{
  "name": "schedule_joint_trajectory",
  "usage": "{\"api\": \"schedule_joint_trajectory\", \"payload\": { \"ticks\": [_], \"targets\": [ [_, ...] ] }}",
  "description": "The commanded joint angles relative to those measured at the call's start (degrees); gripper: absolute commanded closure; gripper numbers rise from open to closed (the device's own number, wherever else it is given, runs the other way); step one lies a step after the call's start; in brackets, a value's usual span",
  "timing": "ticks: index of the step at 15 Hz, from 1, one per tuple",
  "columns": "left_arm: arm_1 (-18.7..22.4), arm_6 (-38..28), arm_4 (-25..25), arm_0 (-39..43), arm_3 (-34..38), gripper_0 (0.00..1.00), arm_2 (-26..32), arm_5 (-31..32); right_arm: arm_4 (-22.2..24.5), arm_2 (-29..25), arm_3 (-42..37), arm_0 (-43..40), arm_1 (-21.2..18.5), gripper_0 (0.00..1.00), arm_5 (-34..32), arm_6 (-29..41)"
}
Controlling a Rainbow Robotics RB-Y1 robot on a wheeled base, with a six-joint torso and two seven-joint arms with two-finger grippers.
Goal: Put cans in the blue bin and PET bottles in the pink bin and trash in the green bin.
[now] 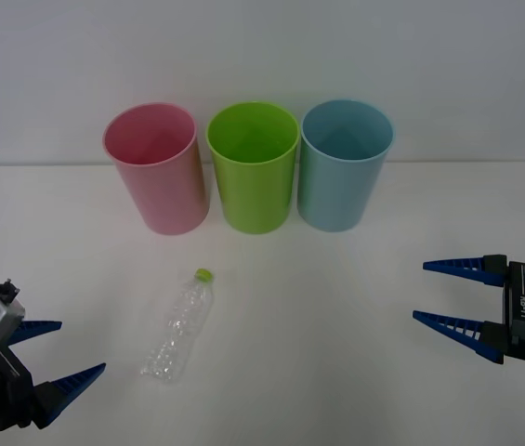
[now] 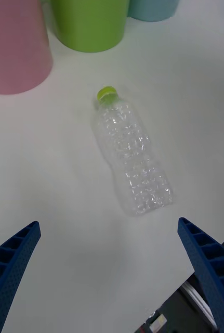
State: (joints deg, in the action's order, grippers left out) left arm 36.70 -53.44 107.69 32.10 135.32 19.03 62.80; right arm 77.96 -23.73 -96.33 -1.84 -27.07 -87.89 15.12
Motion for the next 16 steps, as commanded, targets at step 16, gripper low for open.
{"api": "schedule_joint_trajectory", "payload": {
  "ticks": [16],
  "targets": [
    [17.9, -35.2, 21.4, -11.2, 5.0, 0.1, -19.9, -2.5, 0.0, 0.0, 0.0, 0.0, 0.0, 0.22, 0.0, 0.0]
  ]
}}
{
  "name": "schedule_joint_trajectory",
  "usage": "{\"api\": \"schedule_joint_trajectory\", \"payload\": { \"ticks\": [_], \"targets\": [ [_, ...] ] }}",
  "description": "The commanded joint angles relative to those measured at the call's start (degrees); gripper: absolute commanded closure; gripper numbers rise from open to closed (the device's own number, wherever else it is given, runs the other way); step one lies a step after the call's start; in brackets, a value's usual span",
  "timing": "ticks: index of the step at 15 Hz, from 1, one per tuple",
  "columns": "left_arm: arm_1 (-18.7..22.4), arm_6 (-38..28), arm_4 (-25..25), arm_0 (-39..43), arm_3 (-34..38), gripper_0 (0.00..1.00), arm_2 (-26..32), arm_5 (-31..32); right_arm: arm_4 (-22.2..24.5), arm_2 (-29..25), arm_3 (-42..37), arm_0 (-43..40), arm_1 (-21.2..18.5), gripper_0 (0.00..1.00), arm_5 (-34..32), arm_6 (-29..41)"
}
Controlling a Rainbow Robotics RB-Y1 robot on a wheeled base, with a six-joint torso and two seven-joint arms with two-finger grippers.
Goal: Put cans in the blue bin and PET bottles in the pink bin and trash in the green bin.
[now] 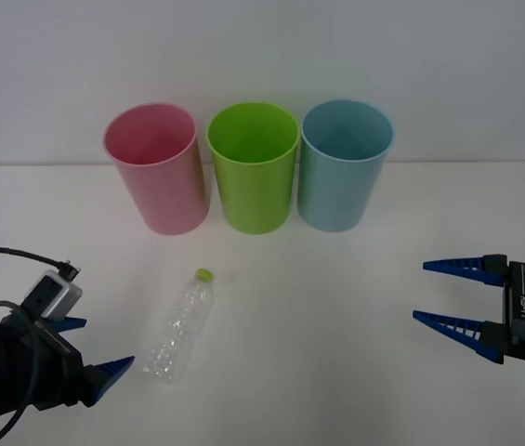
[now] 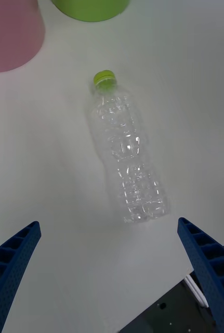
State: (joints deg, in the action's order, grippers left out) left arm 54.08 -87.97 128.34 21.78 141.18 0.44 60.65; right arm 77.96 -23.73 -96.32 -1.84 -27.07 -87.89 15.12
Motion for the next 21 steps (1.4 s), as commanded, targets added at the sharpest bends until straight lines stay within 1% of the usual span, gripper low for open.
{"api": "schedule_joint_trajectory", "payload": {
  "ticks": [1, 3, 7, 9, 10, 11, 13, 14, 16, 17, 18, 20, 21],
  "targets": [
    [0.2, -0.7, 1.2, -1.9, -2.1, 0.1, -2.3, -0.4, 0.0, 0.0, 0.0, 0.0, 0.0, 0.22, 0.0, 0.0],
    [0.2, -0.7, 2.2, -5.0, -4.9, 0.1, -5.8, -0.4, 0.0, 0.0, 0.0, 0.0, 0.0, 0.22, 0.0, 0.0],
    [-1.2, -0.9, 2.9, -7.8, -6.4, 0.1, -9.4, -0.4, 0.0, 0.0, 0.0, 0.0, 0.0, 0.22, 0.0, 0.0],
    [-4.0, -0.9, 3.6, -10.2, -7.9, 0.1, -10.6, -0.4, 0.0, 0.0, 0.0, 0.0, 0.0, 0.22, 0.0, 0.0],
    [-5.5, -0.9, 5.9, -11.6, -8.7, 0.1, -11.5, 0.1, 0.0, 0.0, 0.0, 0.0, 0.0, 0.22, 0.0, 0.0],
    [-7.8, -1.0, 8.6, -13.3, -9.3, 0.1, -11.9, 3.8, 0.0, 0.0, 0.0, 0.0, 0.0, 0.22, 0.0, 0.0],
    [-11.5, -1.0, 11.8, -13.6, -9.4, 0.1, -11.5, 7.5, 0.0, 0.0, 0.0, 0.0, 0.0, 0.22, 0.0, 0.0],
    [-12.8, -1.0, 13.3, -13.7, -9.7, 0.1, -11.6, 8.9, 0.0, 0.0, 0.0, 0.0, 0.0, 0.23, 0.0, 0.0],
    [-12.7, -1.3, 13.7, -13.6, -9.9, 0.1, -12.8, 9.2, 0.0, 0.0, 0.0, 0.0, 0.0, 0.22, 0.0, 0.0],
    [-12.7, -3.7, 13.9, -13.9, -10.2, 0.1, -14.1, 9.1, 0.0, 0.0, 0.0, 0.0, 0.0, 0.22, 0.0, 0.0],
    [-12.8, -3.8, 14.4, -14.4, -10.6, 0.1, -15.1, 9.0, 0.0, 0.0, 0.0, 0.0, 0.0, 0.22, 0.0, 0.0],
    [-14.8, -3.8, 15.1, -14.7, -12.9, 0.1, -15.8, 7.5, 0.0, 0.0, 0.0, 0.0, 0.0, 0.22, 0.0, 0.0],
    [-15.8, -3.8, 17.3, -15.4, -14.2, 0.1, -16.8, 6.7, 0.0, 0.0, 0.0, 0.0, 0.0, 0.22, 0.0, 0.0]
  ]
}}
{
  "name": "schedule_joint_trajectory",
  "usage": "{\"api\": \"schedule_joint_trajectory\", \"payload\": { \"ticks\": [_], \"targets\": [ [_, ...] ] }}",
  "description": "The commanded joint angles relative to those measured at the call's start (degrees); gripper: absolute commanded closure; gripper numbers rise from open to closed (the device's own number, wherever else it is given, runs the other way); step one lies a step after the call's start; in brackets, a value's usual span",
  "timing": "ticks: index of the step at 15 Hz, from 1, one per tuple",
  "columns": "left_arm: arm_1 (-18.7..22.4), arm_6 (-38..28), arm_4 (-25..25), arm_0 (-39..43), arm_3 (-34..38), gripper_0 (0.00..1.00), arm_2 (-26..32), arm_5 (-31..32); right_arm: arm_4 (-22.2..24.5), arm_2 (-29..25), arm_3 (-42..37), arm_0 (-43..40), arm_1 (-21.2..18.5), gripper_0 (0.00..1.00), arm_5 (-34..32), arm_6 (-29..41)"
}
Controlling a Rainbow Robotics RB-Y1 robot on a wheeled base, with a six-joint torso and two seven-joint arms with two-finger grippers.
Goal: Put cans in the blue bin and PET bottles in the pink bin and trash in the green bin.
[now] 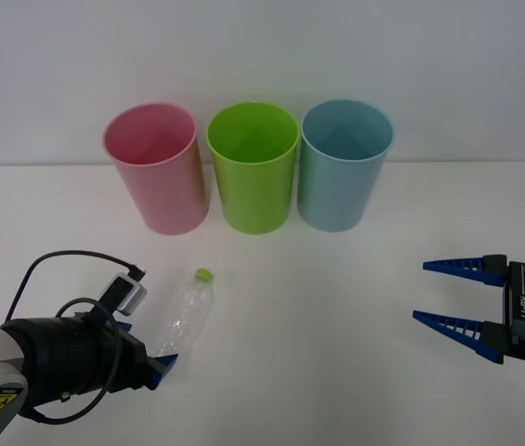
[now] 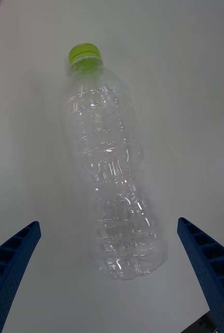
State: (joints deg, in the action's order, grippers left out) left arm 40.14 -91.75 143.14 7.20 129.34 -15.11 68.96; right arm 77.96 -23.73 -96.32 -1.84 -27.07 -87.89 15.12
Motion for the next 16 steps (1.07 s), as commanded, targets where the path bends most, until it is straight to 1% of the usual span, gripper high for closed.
{"api": "schedule_joint_trajectory", "payload": {
  "ticks": [1, 3, 4, 8, 10, 11, 16],
  "targets": [
    [-3.0, 0.0, 3.6, -1.5, -3.2, 0.1, -1.6, -1.7, 0.0, 0.0, 0.0, 0.0, 0.0, 0.22, 0.0, 0.0],
    [-4.0, 0.0, 4.4, -2.1, -4.4, 0.1, -2.1, -1.7, 0.0, 0.0, 0.0, 0.0, 0.0, 0.22, 0.0, 0.0],
    [-3.9, -0.1, 4.8, -2.5, -4.5, 0.0, -2.8, -1.8, 0.0, 0.0, 0.0, 0.0, 0.0, 0.22, 0.0, 0.0],
    [-5.6, -0.1, 6.5, -3.1, -5.1, 0.0, -3.7, -2.1, 0.0, 0.0, 0.0, 0.0, 0.0, 0.22, 0.0, 0.0],
    [-7.2, -0.2, 9.8, -4.0, -6.7, 0.0, -5.1, -2.2, 0.0, 0.0, 0.0, 0.0, 0.0, 0.22, 0.0, 0.0],
    [-8.2, -0.2, 10.5, -4.3, -7.8, 0.0, -5.1, -2.3, 0.0, 0.0, 0.0, 0.0, 0.0, 0.22, 0.0, 0.0],
    [-8.8, -0.4, 11.0, -6.9, -12.1, 0.0, -7.5, -3.2, 0.0, 0.0, 0.0, 0.0, 0.0, 0.22, 0.0, 0.0]
  ]
}}
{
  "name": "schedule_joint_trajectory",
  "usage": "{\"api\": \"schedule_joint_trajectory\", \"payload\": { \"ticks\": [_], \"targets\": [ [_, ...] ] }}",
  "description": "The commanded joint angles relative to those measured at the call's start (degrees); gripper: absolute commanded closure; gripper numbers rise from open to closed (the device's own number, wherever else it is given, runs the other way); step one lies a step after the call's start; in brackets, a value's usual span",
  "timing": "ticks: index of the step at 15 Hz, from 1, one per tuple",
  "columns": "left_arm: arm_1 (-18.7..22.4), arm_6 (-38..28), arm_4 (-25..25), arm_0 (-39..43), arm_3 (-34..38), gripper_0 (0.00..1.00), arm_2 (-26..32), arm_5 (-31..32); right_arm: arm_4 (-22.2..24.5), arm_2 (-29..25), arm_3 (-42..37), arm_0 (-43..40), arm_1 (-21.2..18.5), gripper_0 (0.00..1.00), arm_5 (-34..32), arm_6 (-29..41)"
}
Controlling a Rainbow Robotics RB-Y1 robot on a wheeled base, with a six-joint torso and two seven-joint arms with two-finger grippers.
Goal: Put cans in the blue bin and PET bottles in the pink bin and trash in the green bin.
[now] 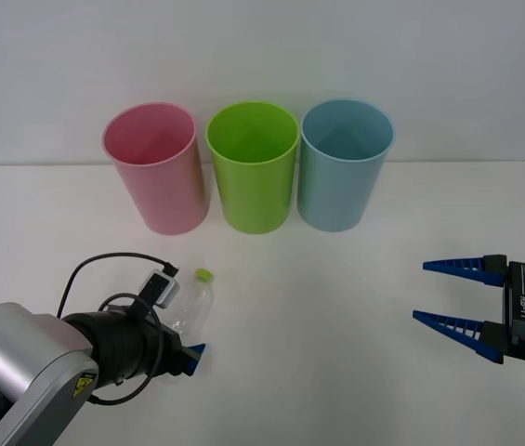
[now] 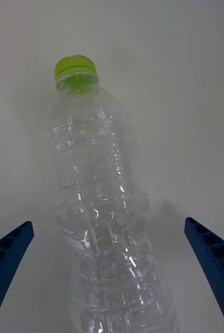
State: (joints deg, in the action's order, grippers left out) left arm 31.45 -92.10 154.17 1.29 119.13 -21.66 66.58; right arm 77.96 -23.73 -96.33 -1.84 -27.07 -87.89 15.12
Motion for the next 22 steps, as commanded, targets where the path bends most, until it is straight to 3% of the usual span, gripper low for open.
{"api": "schedule_joint_trajectory", "payload": {
  "ticks": [1, 7, 8, 10, 11, 19, 22],
  "targets": [
    [-0.2, 0.0, 0.0, -1.8, -3.4, 0.0, -1.6, -1.9, 0.0, 0.0, 0.0, 0.0, 0.0, 0.22, 0.0, 0.0],
    [-1.2, -0.1, 0.0, -5.0, -7.1, 0.0, -3.5, -2.4, 0.0, 0.0, 0.0, 0.0, 0.0, 0.22, 0.0, 0.0],
    [-1.2, -0.1, 0.0, -5.2, -7.2, 0.13, -3.8, -2.4, 0.0, 0.0, 0.0, 0.0, 0.0, 0.22, 0.0, 0.0],
    [-1.2, -0.1, 0.0, -5.3, -7.9, 0.87, -3.9, -3.0, 0.0, 0.0, 0.0, 0.0, 0.0, 0.22, 0.0, 0.0],
    [-1.2, -0.1, 0.0, -5.5, -8.7, 1.0, -4.4, -4.2, 0.0, 0.0, 0.0, 0.0, 0.0, 0.22, 0.0, 0.0],
    [1.2, -0.2, -0.1, -5.1, -9.6, 1.0, -6.6, -12.1, 0.0, 0.0, 0.0, 0.0, 0.0, 0.22, 0.0, 0.0],
    [3.7, -0.2, -4.6, -4.9, -7.6, 1.0, -5.9, -16.0, 0.0, 0.0, 0.0, 0.0, 0.0, 0.22, 0.0, 0.0]
  ]
}}
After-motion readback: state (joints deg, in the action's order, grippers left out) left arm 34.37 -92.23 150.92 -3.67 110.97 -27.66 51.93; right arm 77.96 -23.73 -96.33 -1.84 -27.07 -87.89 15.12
